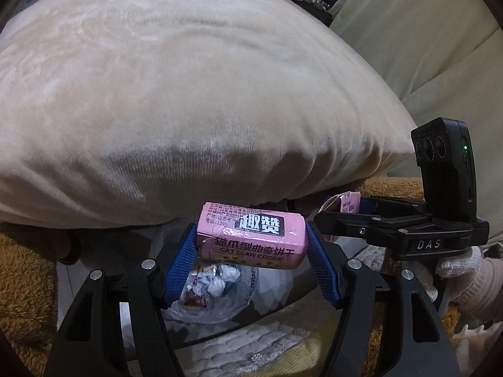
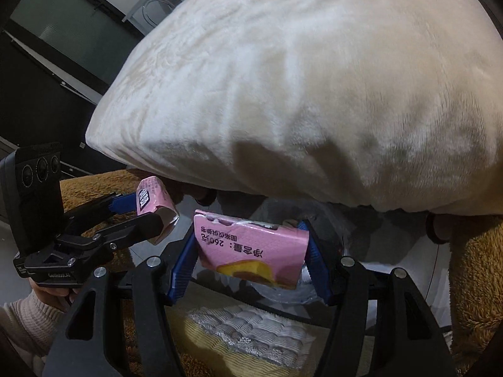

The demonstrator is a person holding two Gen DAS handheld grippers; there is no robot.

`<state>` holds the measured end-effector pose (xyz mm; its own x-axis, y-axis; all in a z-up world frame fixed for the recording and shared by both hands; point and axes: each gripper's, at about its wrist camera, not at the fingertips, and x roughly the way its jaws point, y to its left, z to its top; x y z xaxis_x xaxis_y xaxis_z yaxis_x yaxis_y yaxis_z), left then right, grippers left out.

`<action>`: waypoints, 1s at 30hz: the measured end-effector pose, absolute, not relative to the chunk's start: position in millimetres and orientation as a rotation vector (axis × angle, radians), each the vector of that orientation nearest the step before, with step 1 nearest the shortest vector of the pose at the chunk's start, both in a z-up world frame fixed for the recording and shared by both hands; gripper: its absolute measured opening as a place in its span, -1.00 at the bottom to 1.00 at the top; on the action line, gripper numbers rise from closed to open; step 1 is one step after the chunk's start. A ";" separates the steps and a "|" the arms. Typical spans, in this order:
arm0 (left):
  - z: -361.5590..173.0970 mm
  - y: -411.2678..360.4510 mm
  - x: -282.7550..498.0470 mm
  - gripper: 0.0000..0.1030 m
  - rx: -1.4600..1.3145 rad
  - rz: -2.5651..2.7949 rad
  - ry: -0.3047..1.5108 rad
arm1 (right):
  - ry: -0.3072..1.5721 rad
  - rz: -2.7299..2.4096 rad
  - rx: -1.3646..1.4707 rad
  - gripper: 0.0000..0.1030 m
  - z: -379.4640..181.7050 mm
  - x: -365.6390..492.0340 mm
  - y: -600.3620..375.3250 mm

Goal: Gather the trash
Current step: 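Carry the pink box with the right tool down to the bin while the left tool carries its box, then open the right tool over the bin while the left tool opens to drop its box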

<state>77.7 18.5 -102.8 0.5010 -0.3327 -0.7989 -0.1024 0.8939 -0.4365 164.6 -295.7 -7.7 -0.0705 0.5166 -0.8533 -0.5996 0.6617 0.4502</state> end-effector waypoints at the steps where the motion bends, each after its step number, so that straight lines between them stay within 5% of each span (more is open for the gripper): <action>1: -107.1 18.5 79.7 0.29 -0.478 -0.148 1.072 | 1.383 0.905 -0.081 0.21 -12.9 166.1 -294.9; 14: -163.9 15.3 93.0 0.29 -0.496 -0.129 1.343 | 1.664 0.764 -0.122 0.21 -73.3 174.7 -278.5; 28: -180.2 15.9 94.7 0.30 -0.502 -0.088 1.449 | 1.758 0.680 -0.067 0.24 -90.7 179.3 -280.5; 30: -182.6 16.1 95.7 0.49 -0.504 -0.084 1.462 | 1.771 0.671 -0.038 0.33 -92.4 181.3 -282.9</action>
<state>95.7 16.1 -182.6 0.1257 -0.3542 -0.9267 -0.2462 0.8937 -0.3750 181.3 -282.9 -92.4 -0.3177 0.3113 -0.8956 -0.3606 0.8340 0.4177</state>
